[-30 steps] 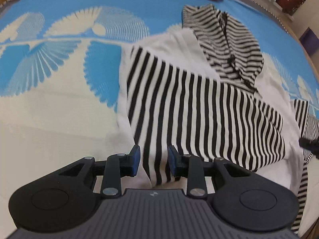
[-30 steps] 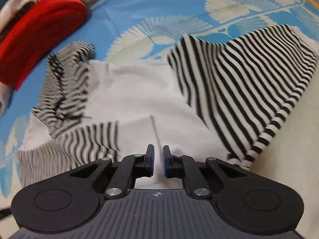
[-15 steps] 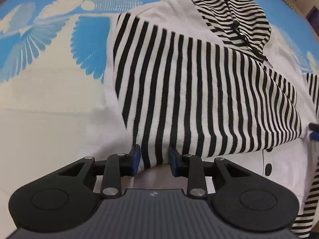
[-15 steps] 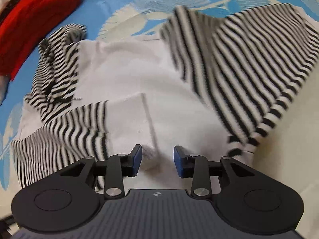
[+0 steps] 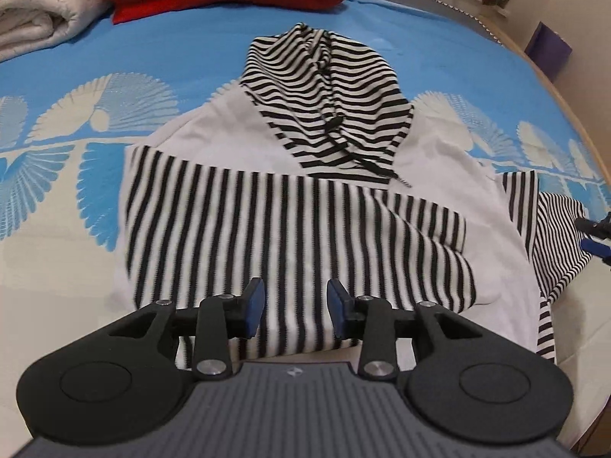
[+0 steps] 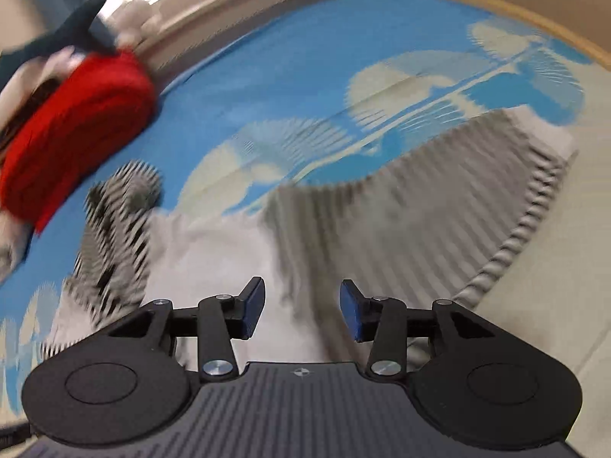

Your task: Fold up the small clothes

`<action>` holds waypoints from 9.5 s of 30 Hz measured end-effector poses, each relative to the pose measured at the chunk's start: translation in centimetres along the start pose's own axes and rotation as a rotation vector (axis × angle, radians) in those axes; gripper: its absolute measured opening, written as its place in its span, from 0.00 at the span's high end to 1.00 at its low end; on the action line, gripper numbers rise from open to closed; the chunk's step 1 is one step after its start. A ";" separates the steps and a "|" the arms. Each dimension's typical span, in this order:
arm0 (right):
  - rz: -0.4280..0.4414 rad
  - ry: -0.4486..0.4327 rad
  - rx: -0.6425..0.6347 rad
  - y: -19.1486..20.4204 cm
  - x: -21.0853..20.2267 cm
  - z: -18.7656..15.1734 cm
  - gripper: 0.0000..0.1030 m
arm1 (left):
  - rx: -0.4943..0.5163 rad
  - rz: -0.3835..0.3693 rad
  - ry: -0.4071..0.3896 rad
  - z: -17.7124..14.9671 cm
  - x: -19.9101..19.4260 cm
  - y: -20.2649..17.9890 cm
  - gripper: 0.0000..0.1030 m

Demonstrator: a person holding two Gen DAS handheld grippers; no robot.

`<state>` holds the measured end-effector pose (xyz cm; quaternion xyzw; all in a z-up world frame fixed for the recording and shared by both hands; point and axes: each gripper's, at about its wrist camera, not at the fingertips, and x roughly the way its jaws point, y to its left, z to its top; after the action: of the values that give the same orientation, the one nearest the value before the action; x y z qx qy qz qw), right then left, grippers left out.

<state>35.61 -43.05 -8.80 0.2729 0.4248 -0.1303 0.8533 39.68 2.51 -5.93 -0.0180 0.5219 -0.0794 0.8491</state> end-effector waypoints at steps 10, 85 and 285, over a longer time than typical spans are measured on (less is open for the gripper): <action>-0.157 -0.153 0.255 -14.8 0.4 5.9 0.84 | 0.005 -0.005 0.004 0.6 0.8 -1.4 0.61; 0.187 0.190 0.032 12.6 -0.8 -5.6 0.63 | -0.432 0.008 0.030 1.1 1.8 12.5 0.61; 0.231 0.397 0.094 5.9 1.8 -4.4 0.99 | -0.475 -0.097 0.224 0.9 7.4 14.1 0.94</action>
<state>36.54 -35.70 -10.32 0.3794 0.5436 0.0049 0.7487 45.38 15.27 -13.69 -0.2327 0.6152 0.0032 0.7532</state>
